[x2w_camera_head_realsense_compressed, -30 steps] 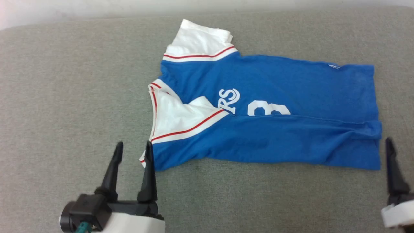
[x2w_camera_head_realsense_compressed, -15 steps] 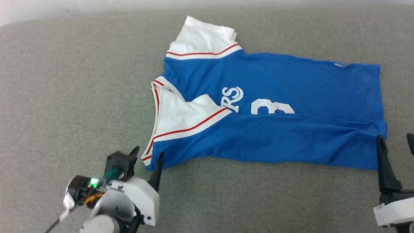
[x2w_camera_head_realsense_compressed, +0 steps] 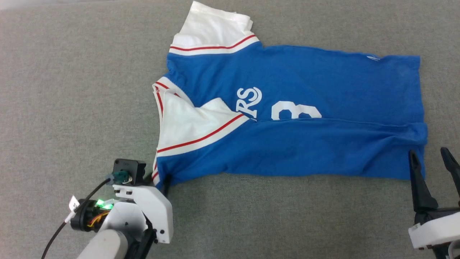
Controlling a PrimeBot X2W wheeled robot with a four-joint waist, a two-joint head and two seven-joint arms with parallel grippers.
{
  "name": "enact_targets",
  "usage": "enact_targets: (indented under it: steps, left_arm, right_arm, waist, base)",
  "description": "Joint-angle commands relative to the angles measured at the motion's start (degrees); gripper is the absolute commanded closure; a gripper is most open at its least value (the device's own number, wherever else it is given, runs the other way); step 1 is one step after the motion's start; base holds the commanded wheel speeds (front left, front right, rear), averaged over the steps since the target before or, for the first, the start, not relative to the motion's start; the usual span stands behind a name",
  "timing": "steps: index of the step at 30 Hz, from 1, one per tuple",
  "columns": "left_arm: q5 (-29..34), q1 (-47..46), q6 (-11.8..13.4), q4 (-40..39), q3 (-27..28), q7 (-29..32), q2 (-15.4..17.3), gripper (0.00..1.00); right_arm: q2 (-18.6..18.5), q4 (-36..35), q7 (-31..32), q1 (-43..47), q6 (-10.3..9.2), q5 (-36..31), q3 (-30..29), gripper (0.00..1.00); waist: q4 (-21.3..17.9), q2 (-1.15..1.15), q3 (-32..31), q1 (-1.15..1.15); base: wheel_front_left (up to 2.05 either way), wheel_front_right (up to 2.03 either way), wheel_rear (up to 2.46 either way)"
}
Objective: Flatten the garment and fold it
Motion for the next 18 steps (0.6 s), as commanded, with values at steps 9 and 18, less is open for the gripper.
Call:
enact_targets:
  steps: [9,18]
  left_arm:
    - [-3.56,2.97,1.20,-1.07,2.15,-2.33,-1.72,1.00]
    - [-3.03,2.97,1.78,-5.38,1.53,-2.87,-2.07,1.00]
  right_arm:
    - [-6.94,0.91,8.71,-5.02,-0.05,5.99,0.27,0.00]
    - [-11.24,8.63,28.00,-5.77,-0.05,9.96,-3.48,0.00]
  waist:
    - [-0.36,0.00,-0.45,0.00]
    - [1.78,0.00,1.99,0.00]
  base:
    - [0.00,0.00,0.00]
    - [0.00,0.00,0.00]
